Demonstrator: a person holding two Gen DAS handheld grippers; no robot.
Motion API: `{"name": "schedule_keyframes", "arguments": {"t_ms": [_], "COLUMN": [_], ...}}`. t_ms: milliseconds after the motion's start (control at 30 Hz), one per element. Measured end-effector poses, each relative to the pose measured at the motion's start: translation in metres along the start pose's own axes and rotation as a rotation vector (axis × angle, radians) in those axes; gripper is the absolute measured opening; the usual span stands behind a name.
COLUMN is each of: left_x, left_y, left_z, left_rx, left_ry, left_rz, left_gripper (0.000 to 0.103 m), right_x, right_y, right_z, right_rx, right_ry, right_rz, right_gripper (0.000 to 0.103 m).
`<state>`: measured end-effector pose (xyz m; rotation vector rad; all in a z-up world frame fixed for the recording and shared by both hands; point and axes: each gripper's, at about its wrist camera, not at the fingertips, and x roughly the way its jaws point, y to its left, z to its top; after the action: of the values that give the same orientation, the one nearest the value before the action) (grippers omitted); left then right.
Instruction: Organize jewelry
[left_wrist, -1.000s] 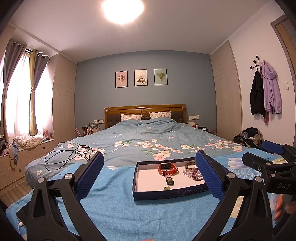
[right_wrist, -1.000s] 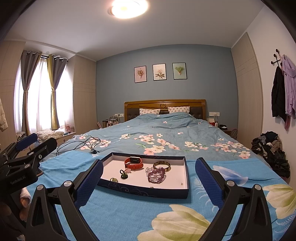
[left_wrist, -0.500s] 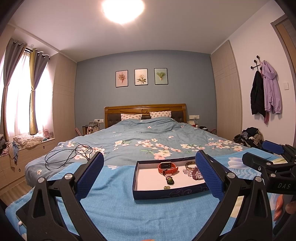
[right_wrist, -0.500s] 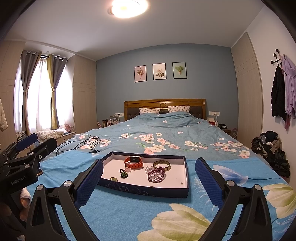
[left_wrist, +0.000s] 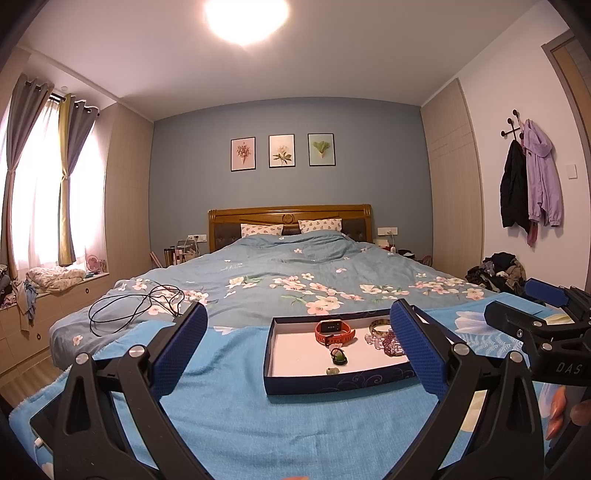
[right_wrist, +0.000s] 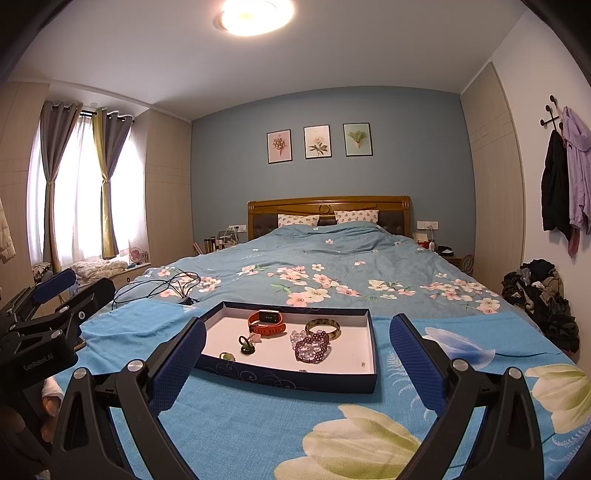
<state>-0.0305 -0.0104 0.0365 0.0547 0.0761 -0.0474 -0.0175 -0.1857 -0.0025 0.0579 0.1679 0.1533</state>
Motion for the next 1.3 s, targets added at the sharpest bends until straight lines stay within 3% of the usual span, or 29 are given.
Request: {"name": "schedule_keyframes", "arguments": {"t_ms": [1300], "left_x": [0.0011], "left_y": [0.0001], "left_z": [-0.0071], "left_rx": [-0.011], "left_ry": [0.011], "left_rz": [-0.007], "left_gripper": [0.098], "right_x": [0.0023], "right_y": [0.0025], "right_z": [-0.0015], "right_rx": [0.000], "right_ry": [0.010], "right_rz": [-0.001], "right_gripper": [0.096]}}
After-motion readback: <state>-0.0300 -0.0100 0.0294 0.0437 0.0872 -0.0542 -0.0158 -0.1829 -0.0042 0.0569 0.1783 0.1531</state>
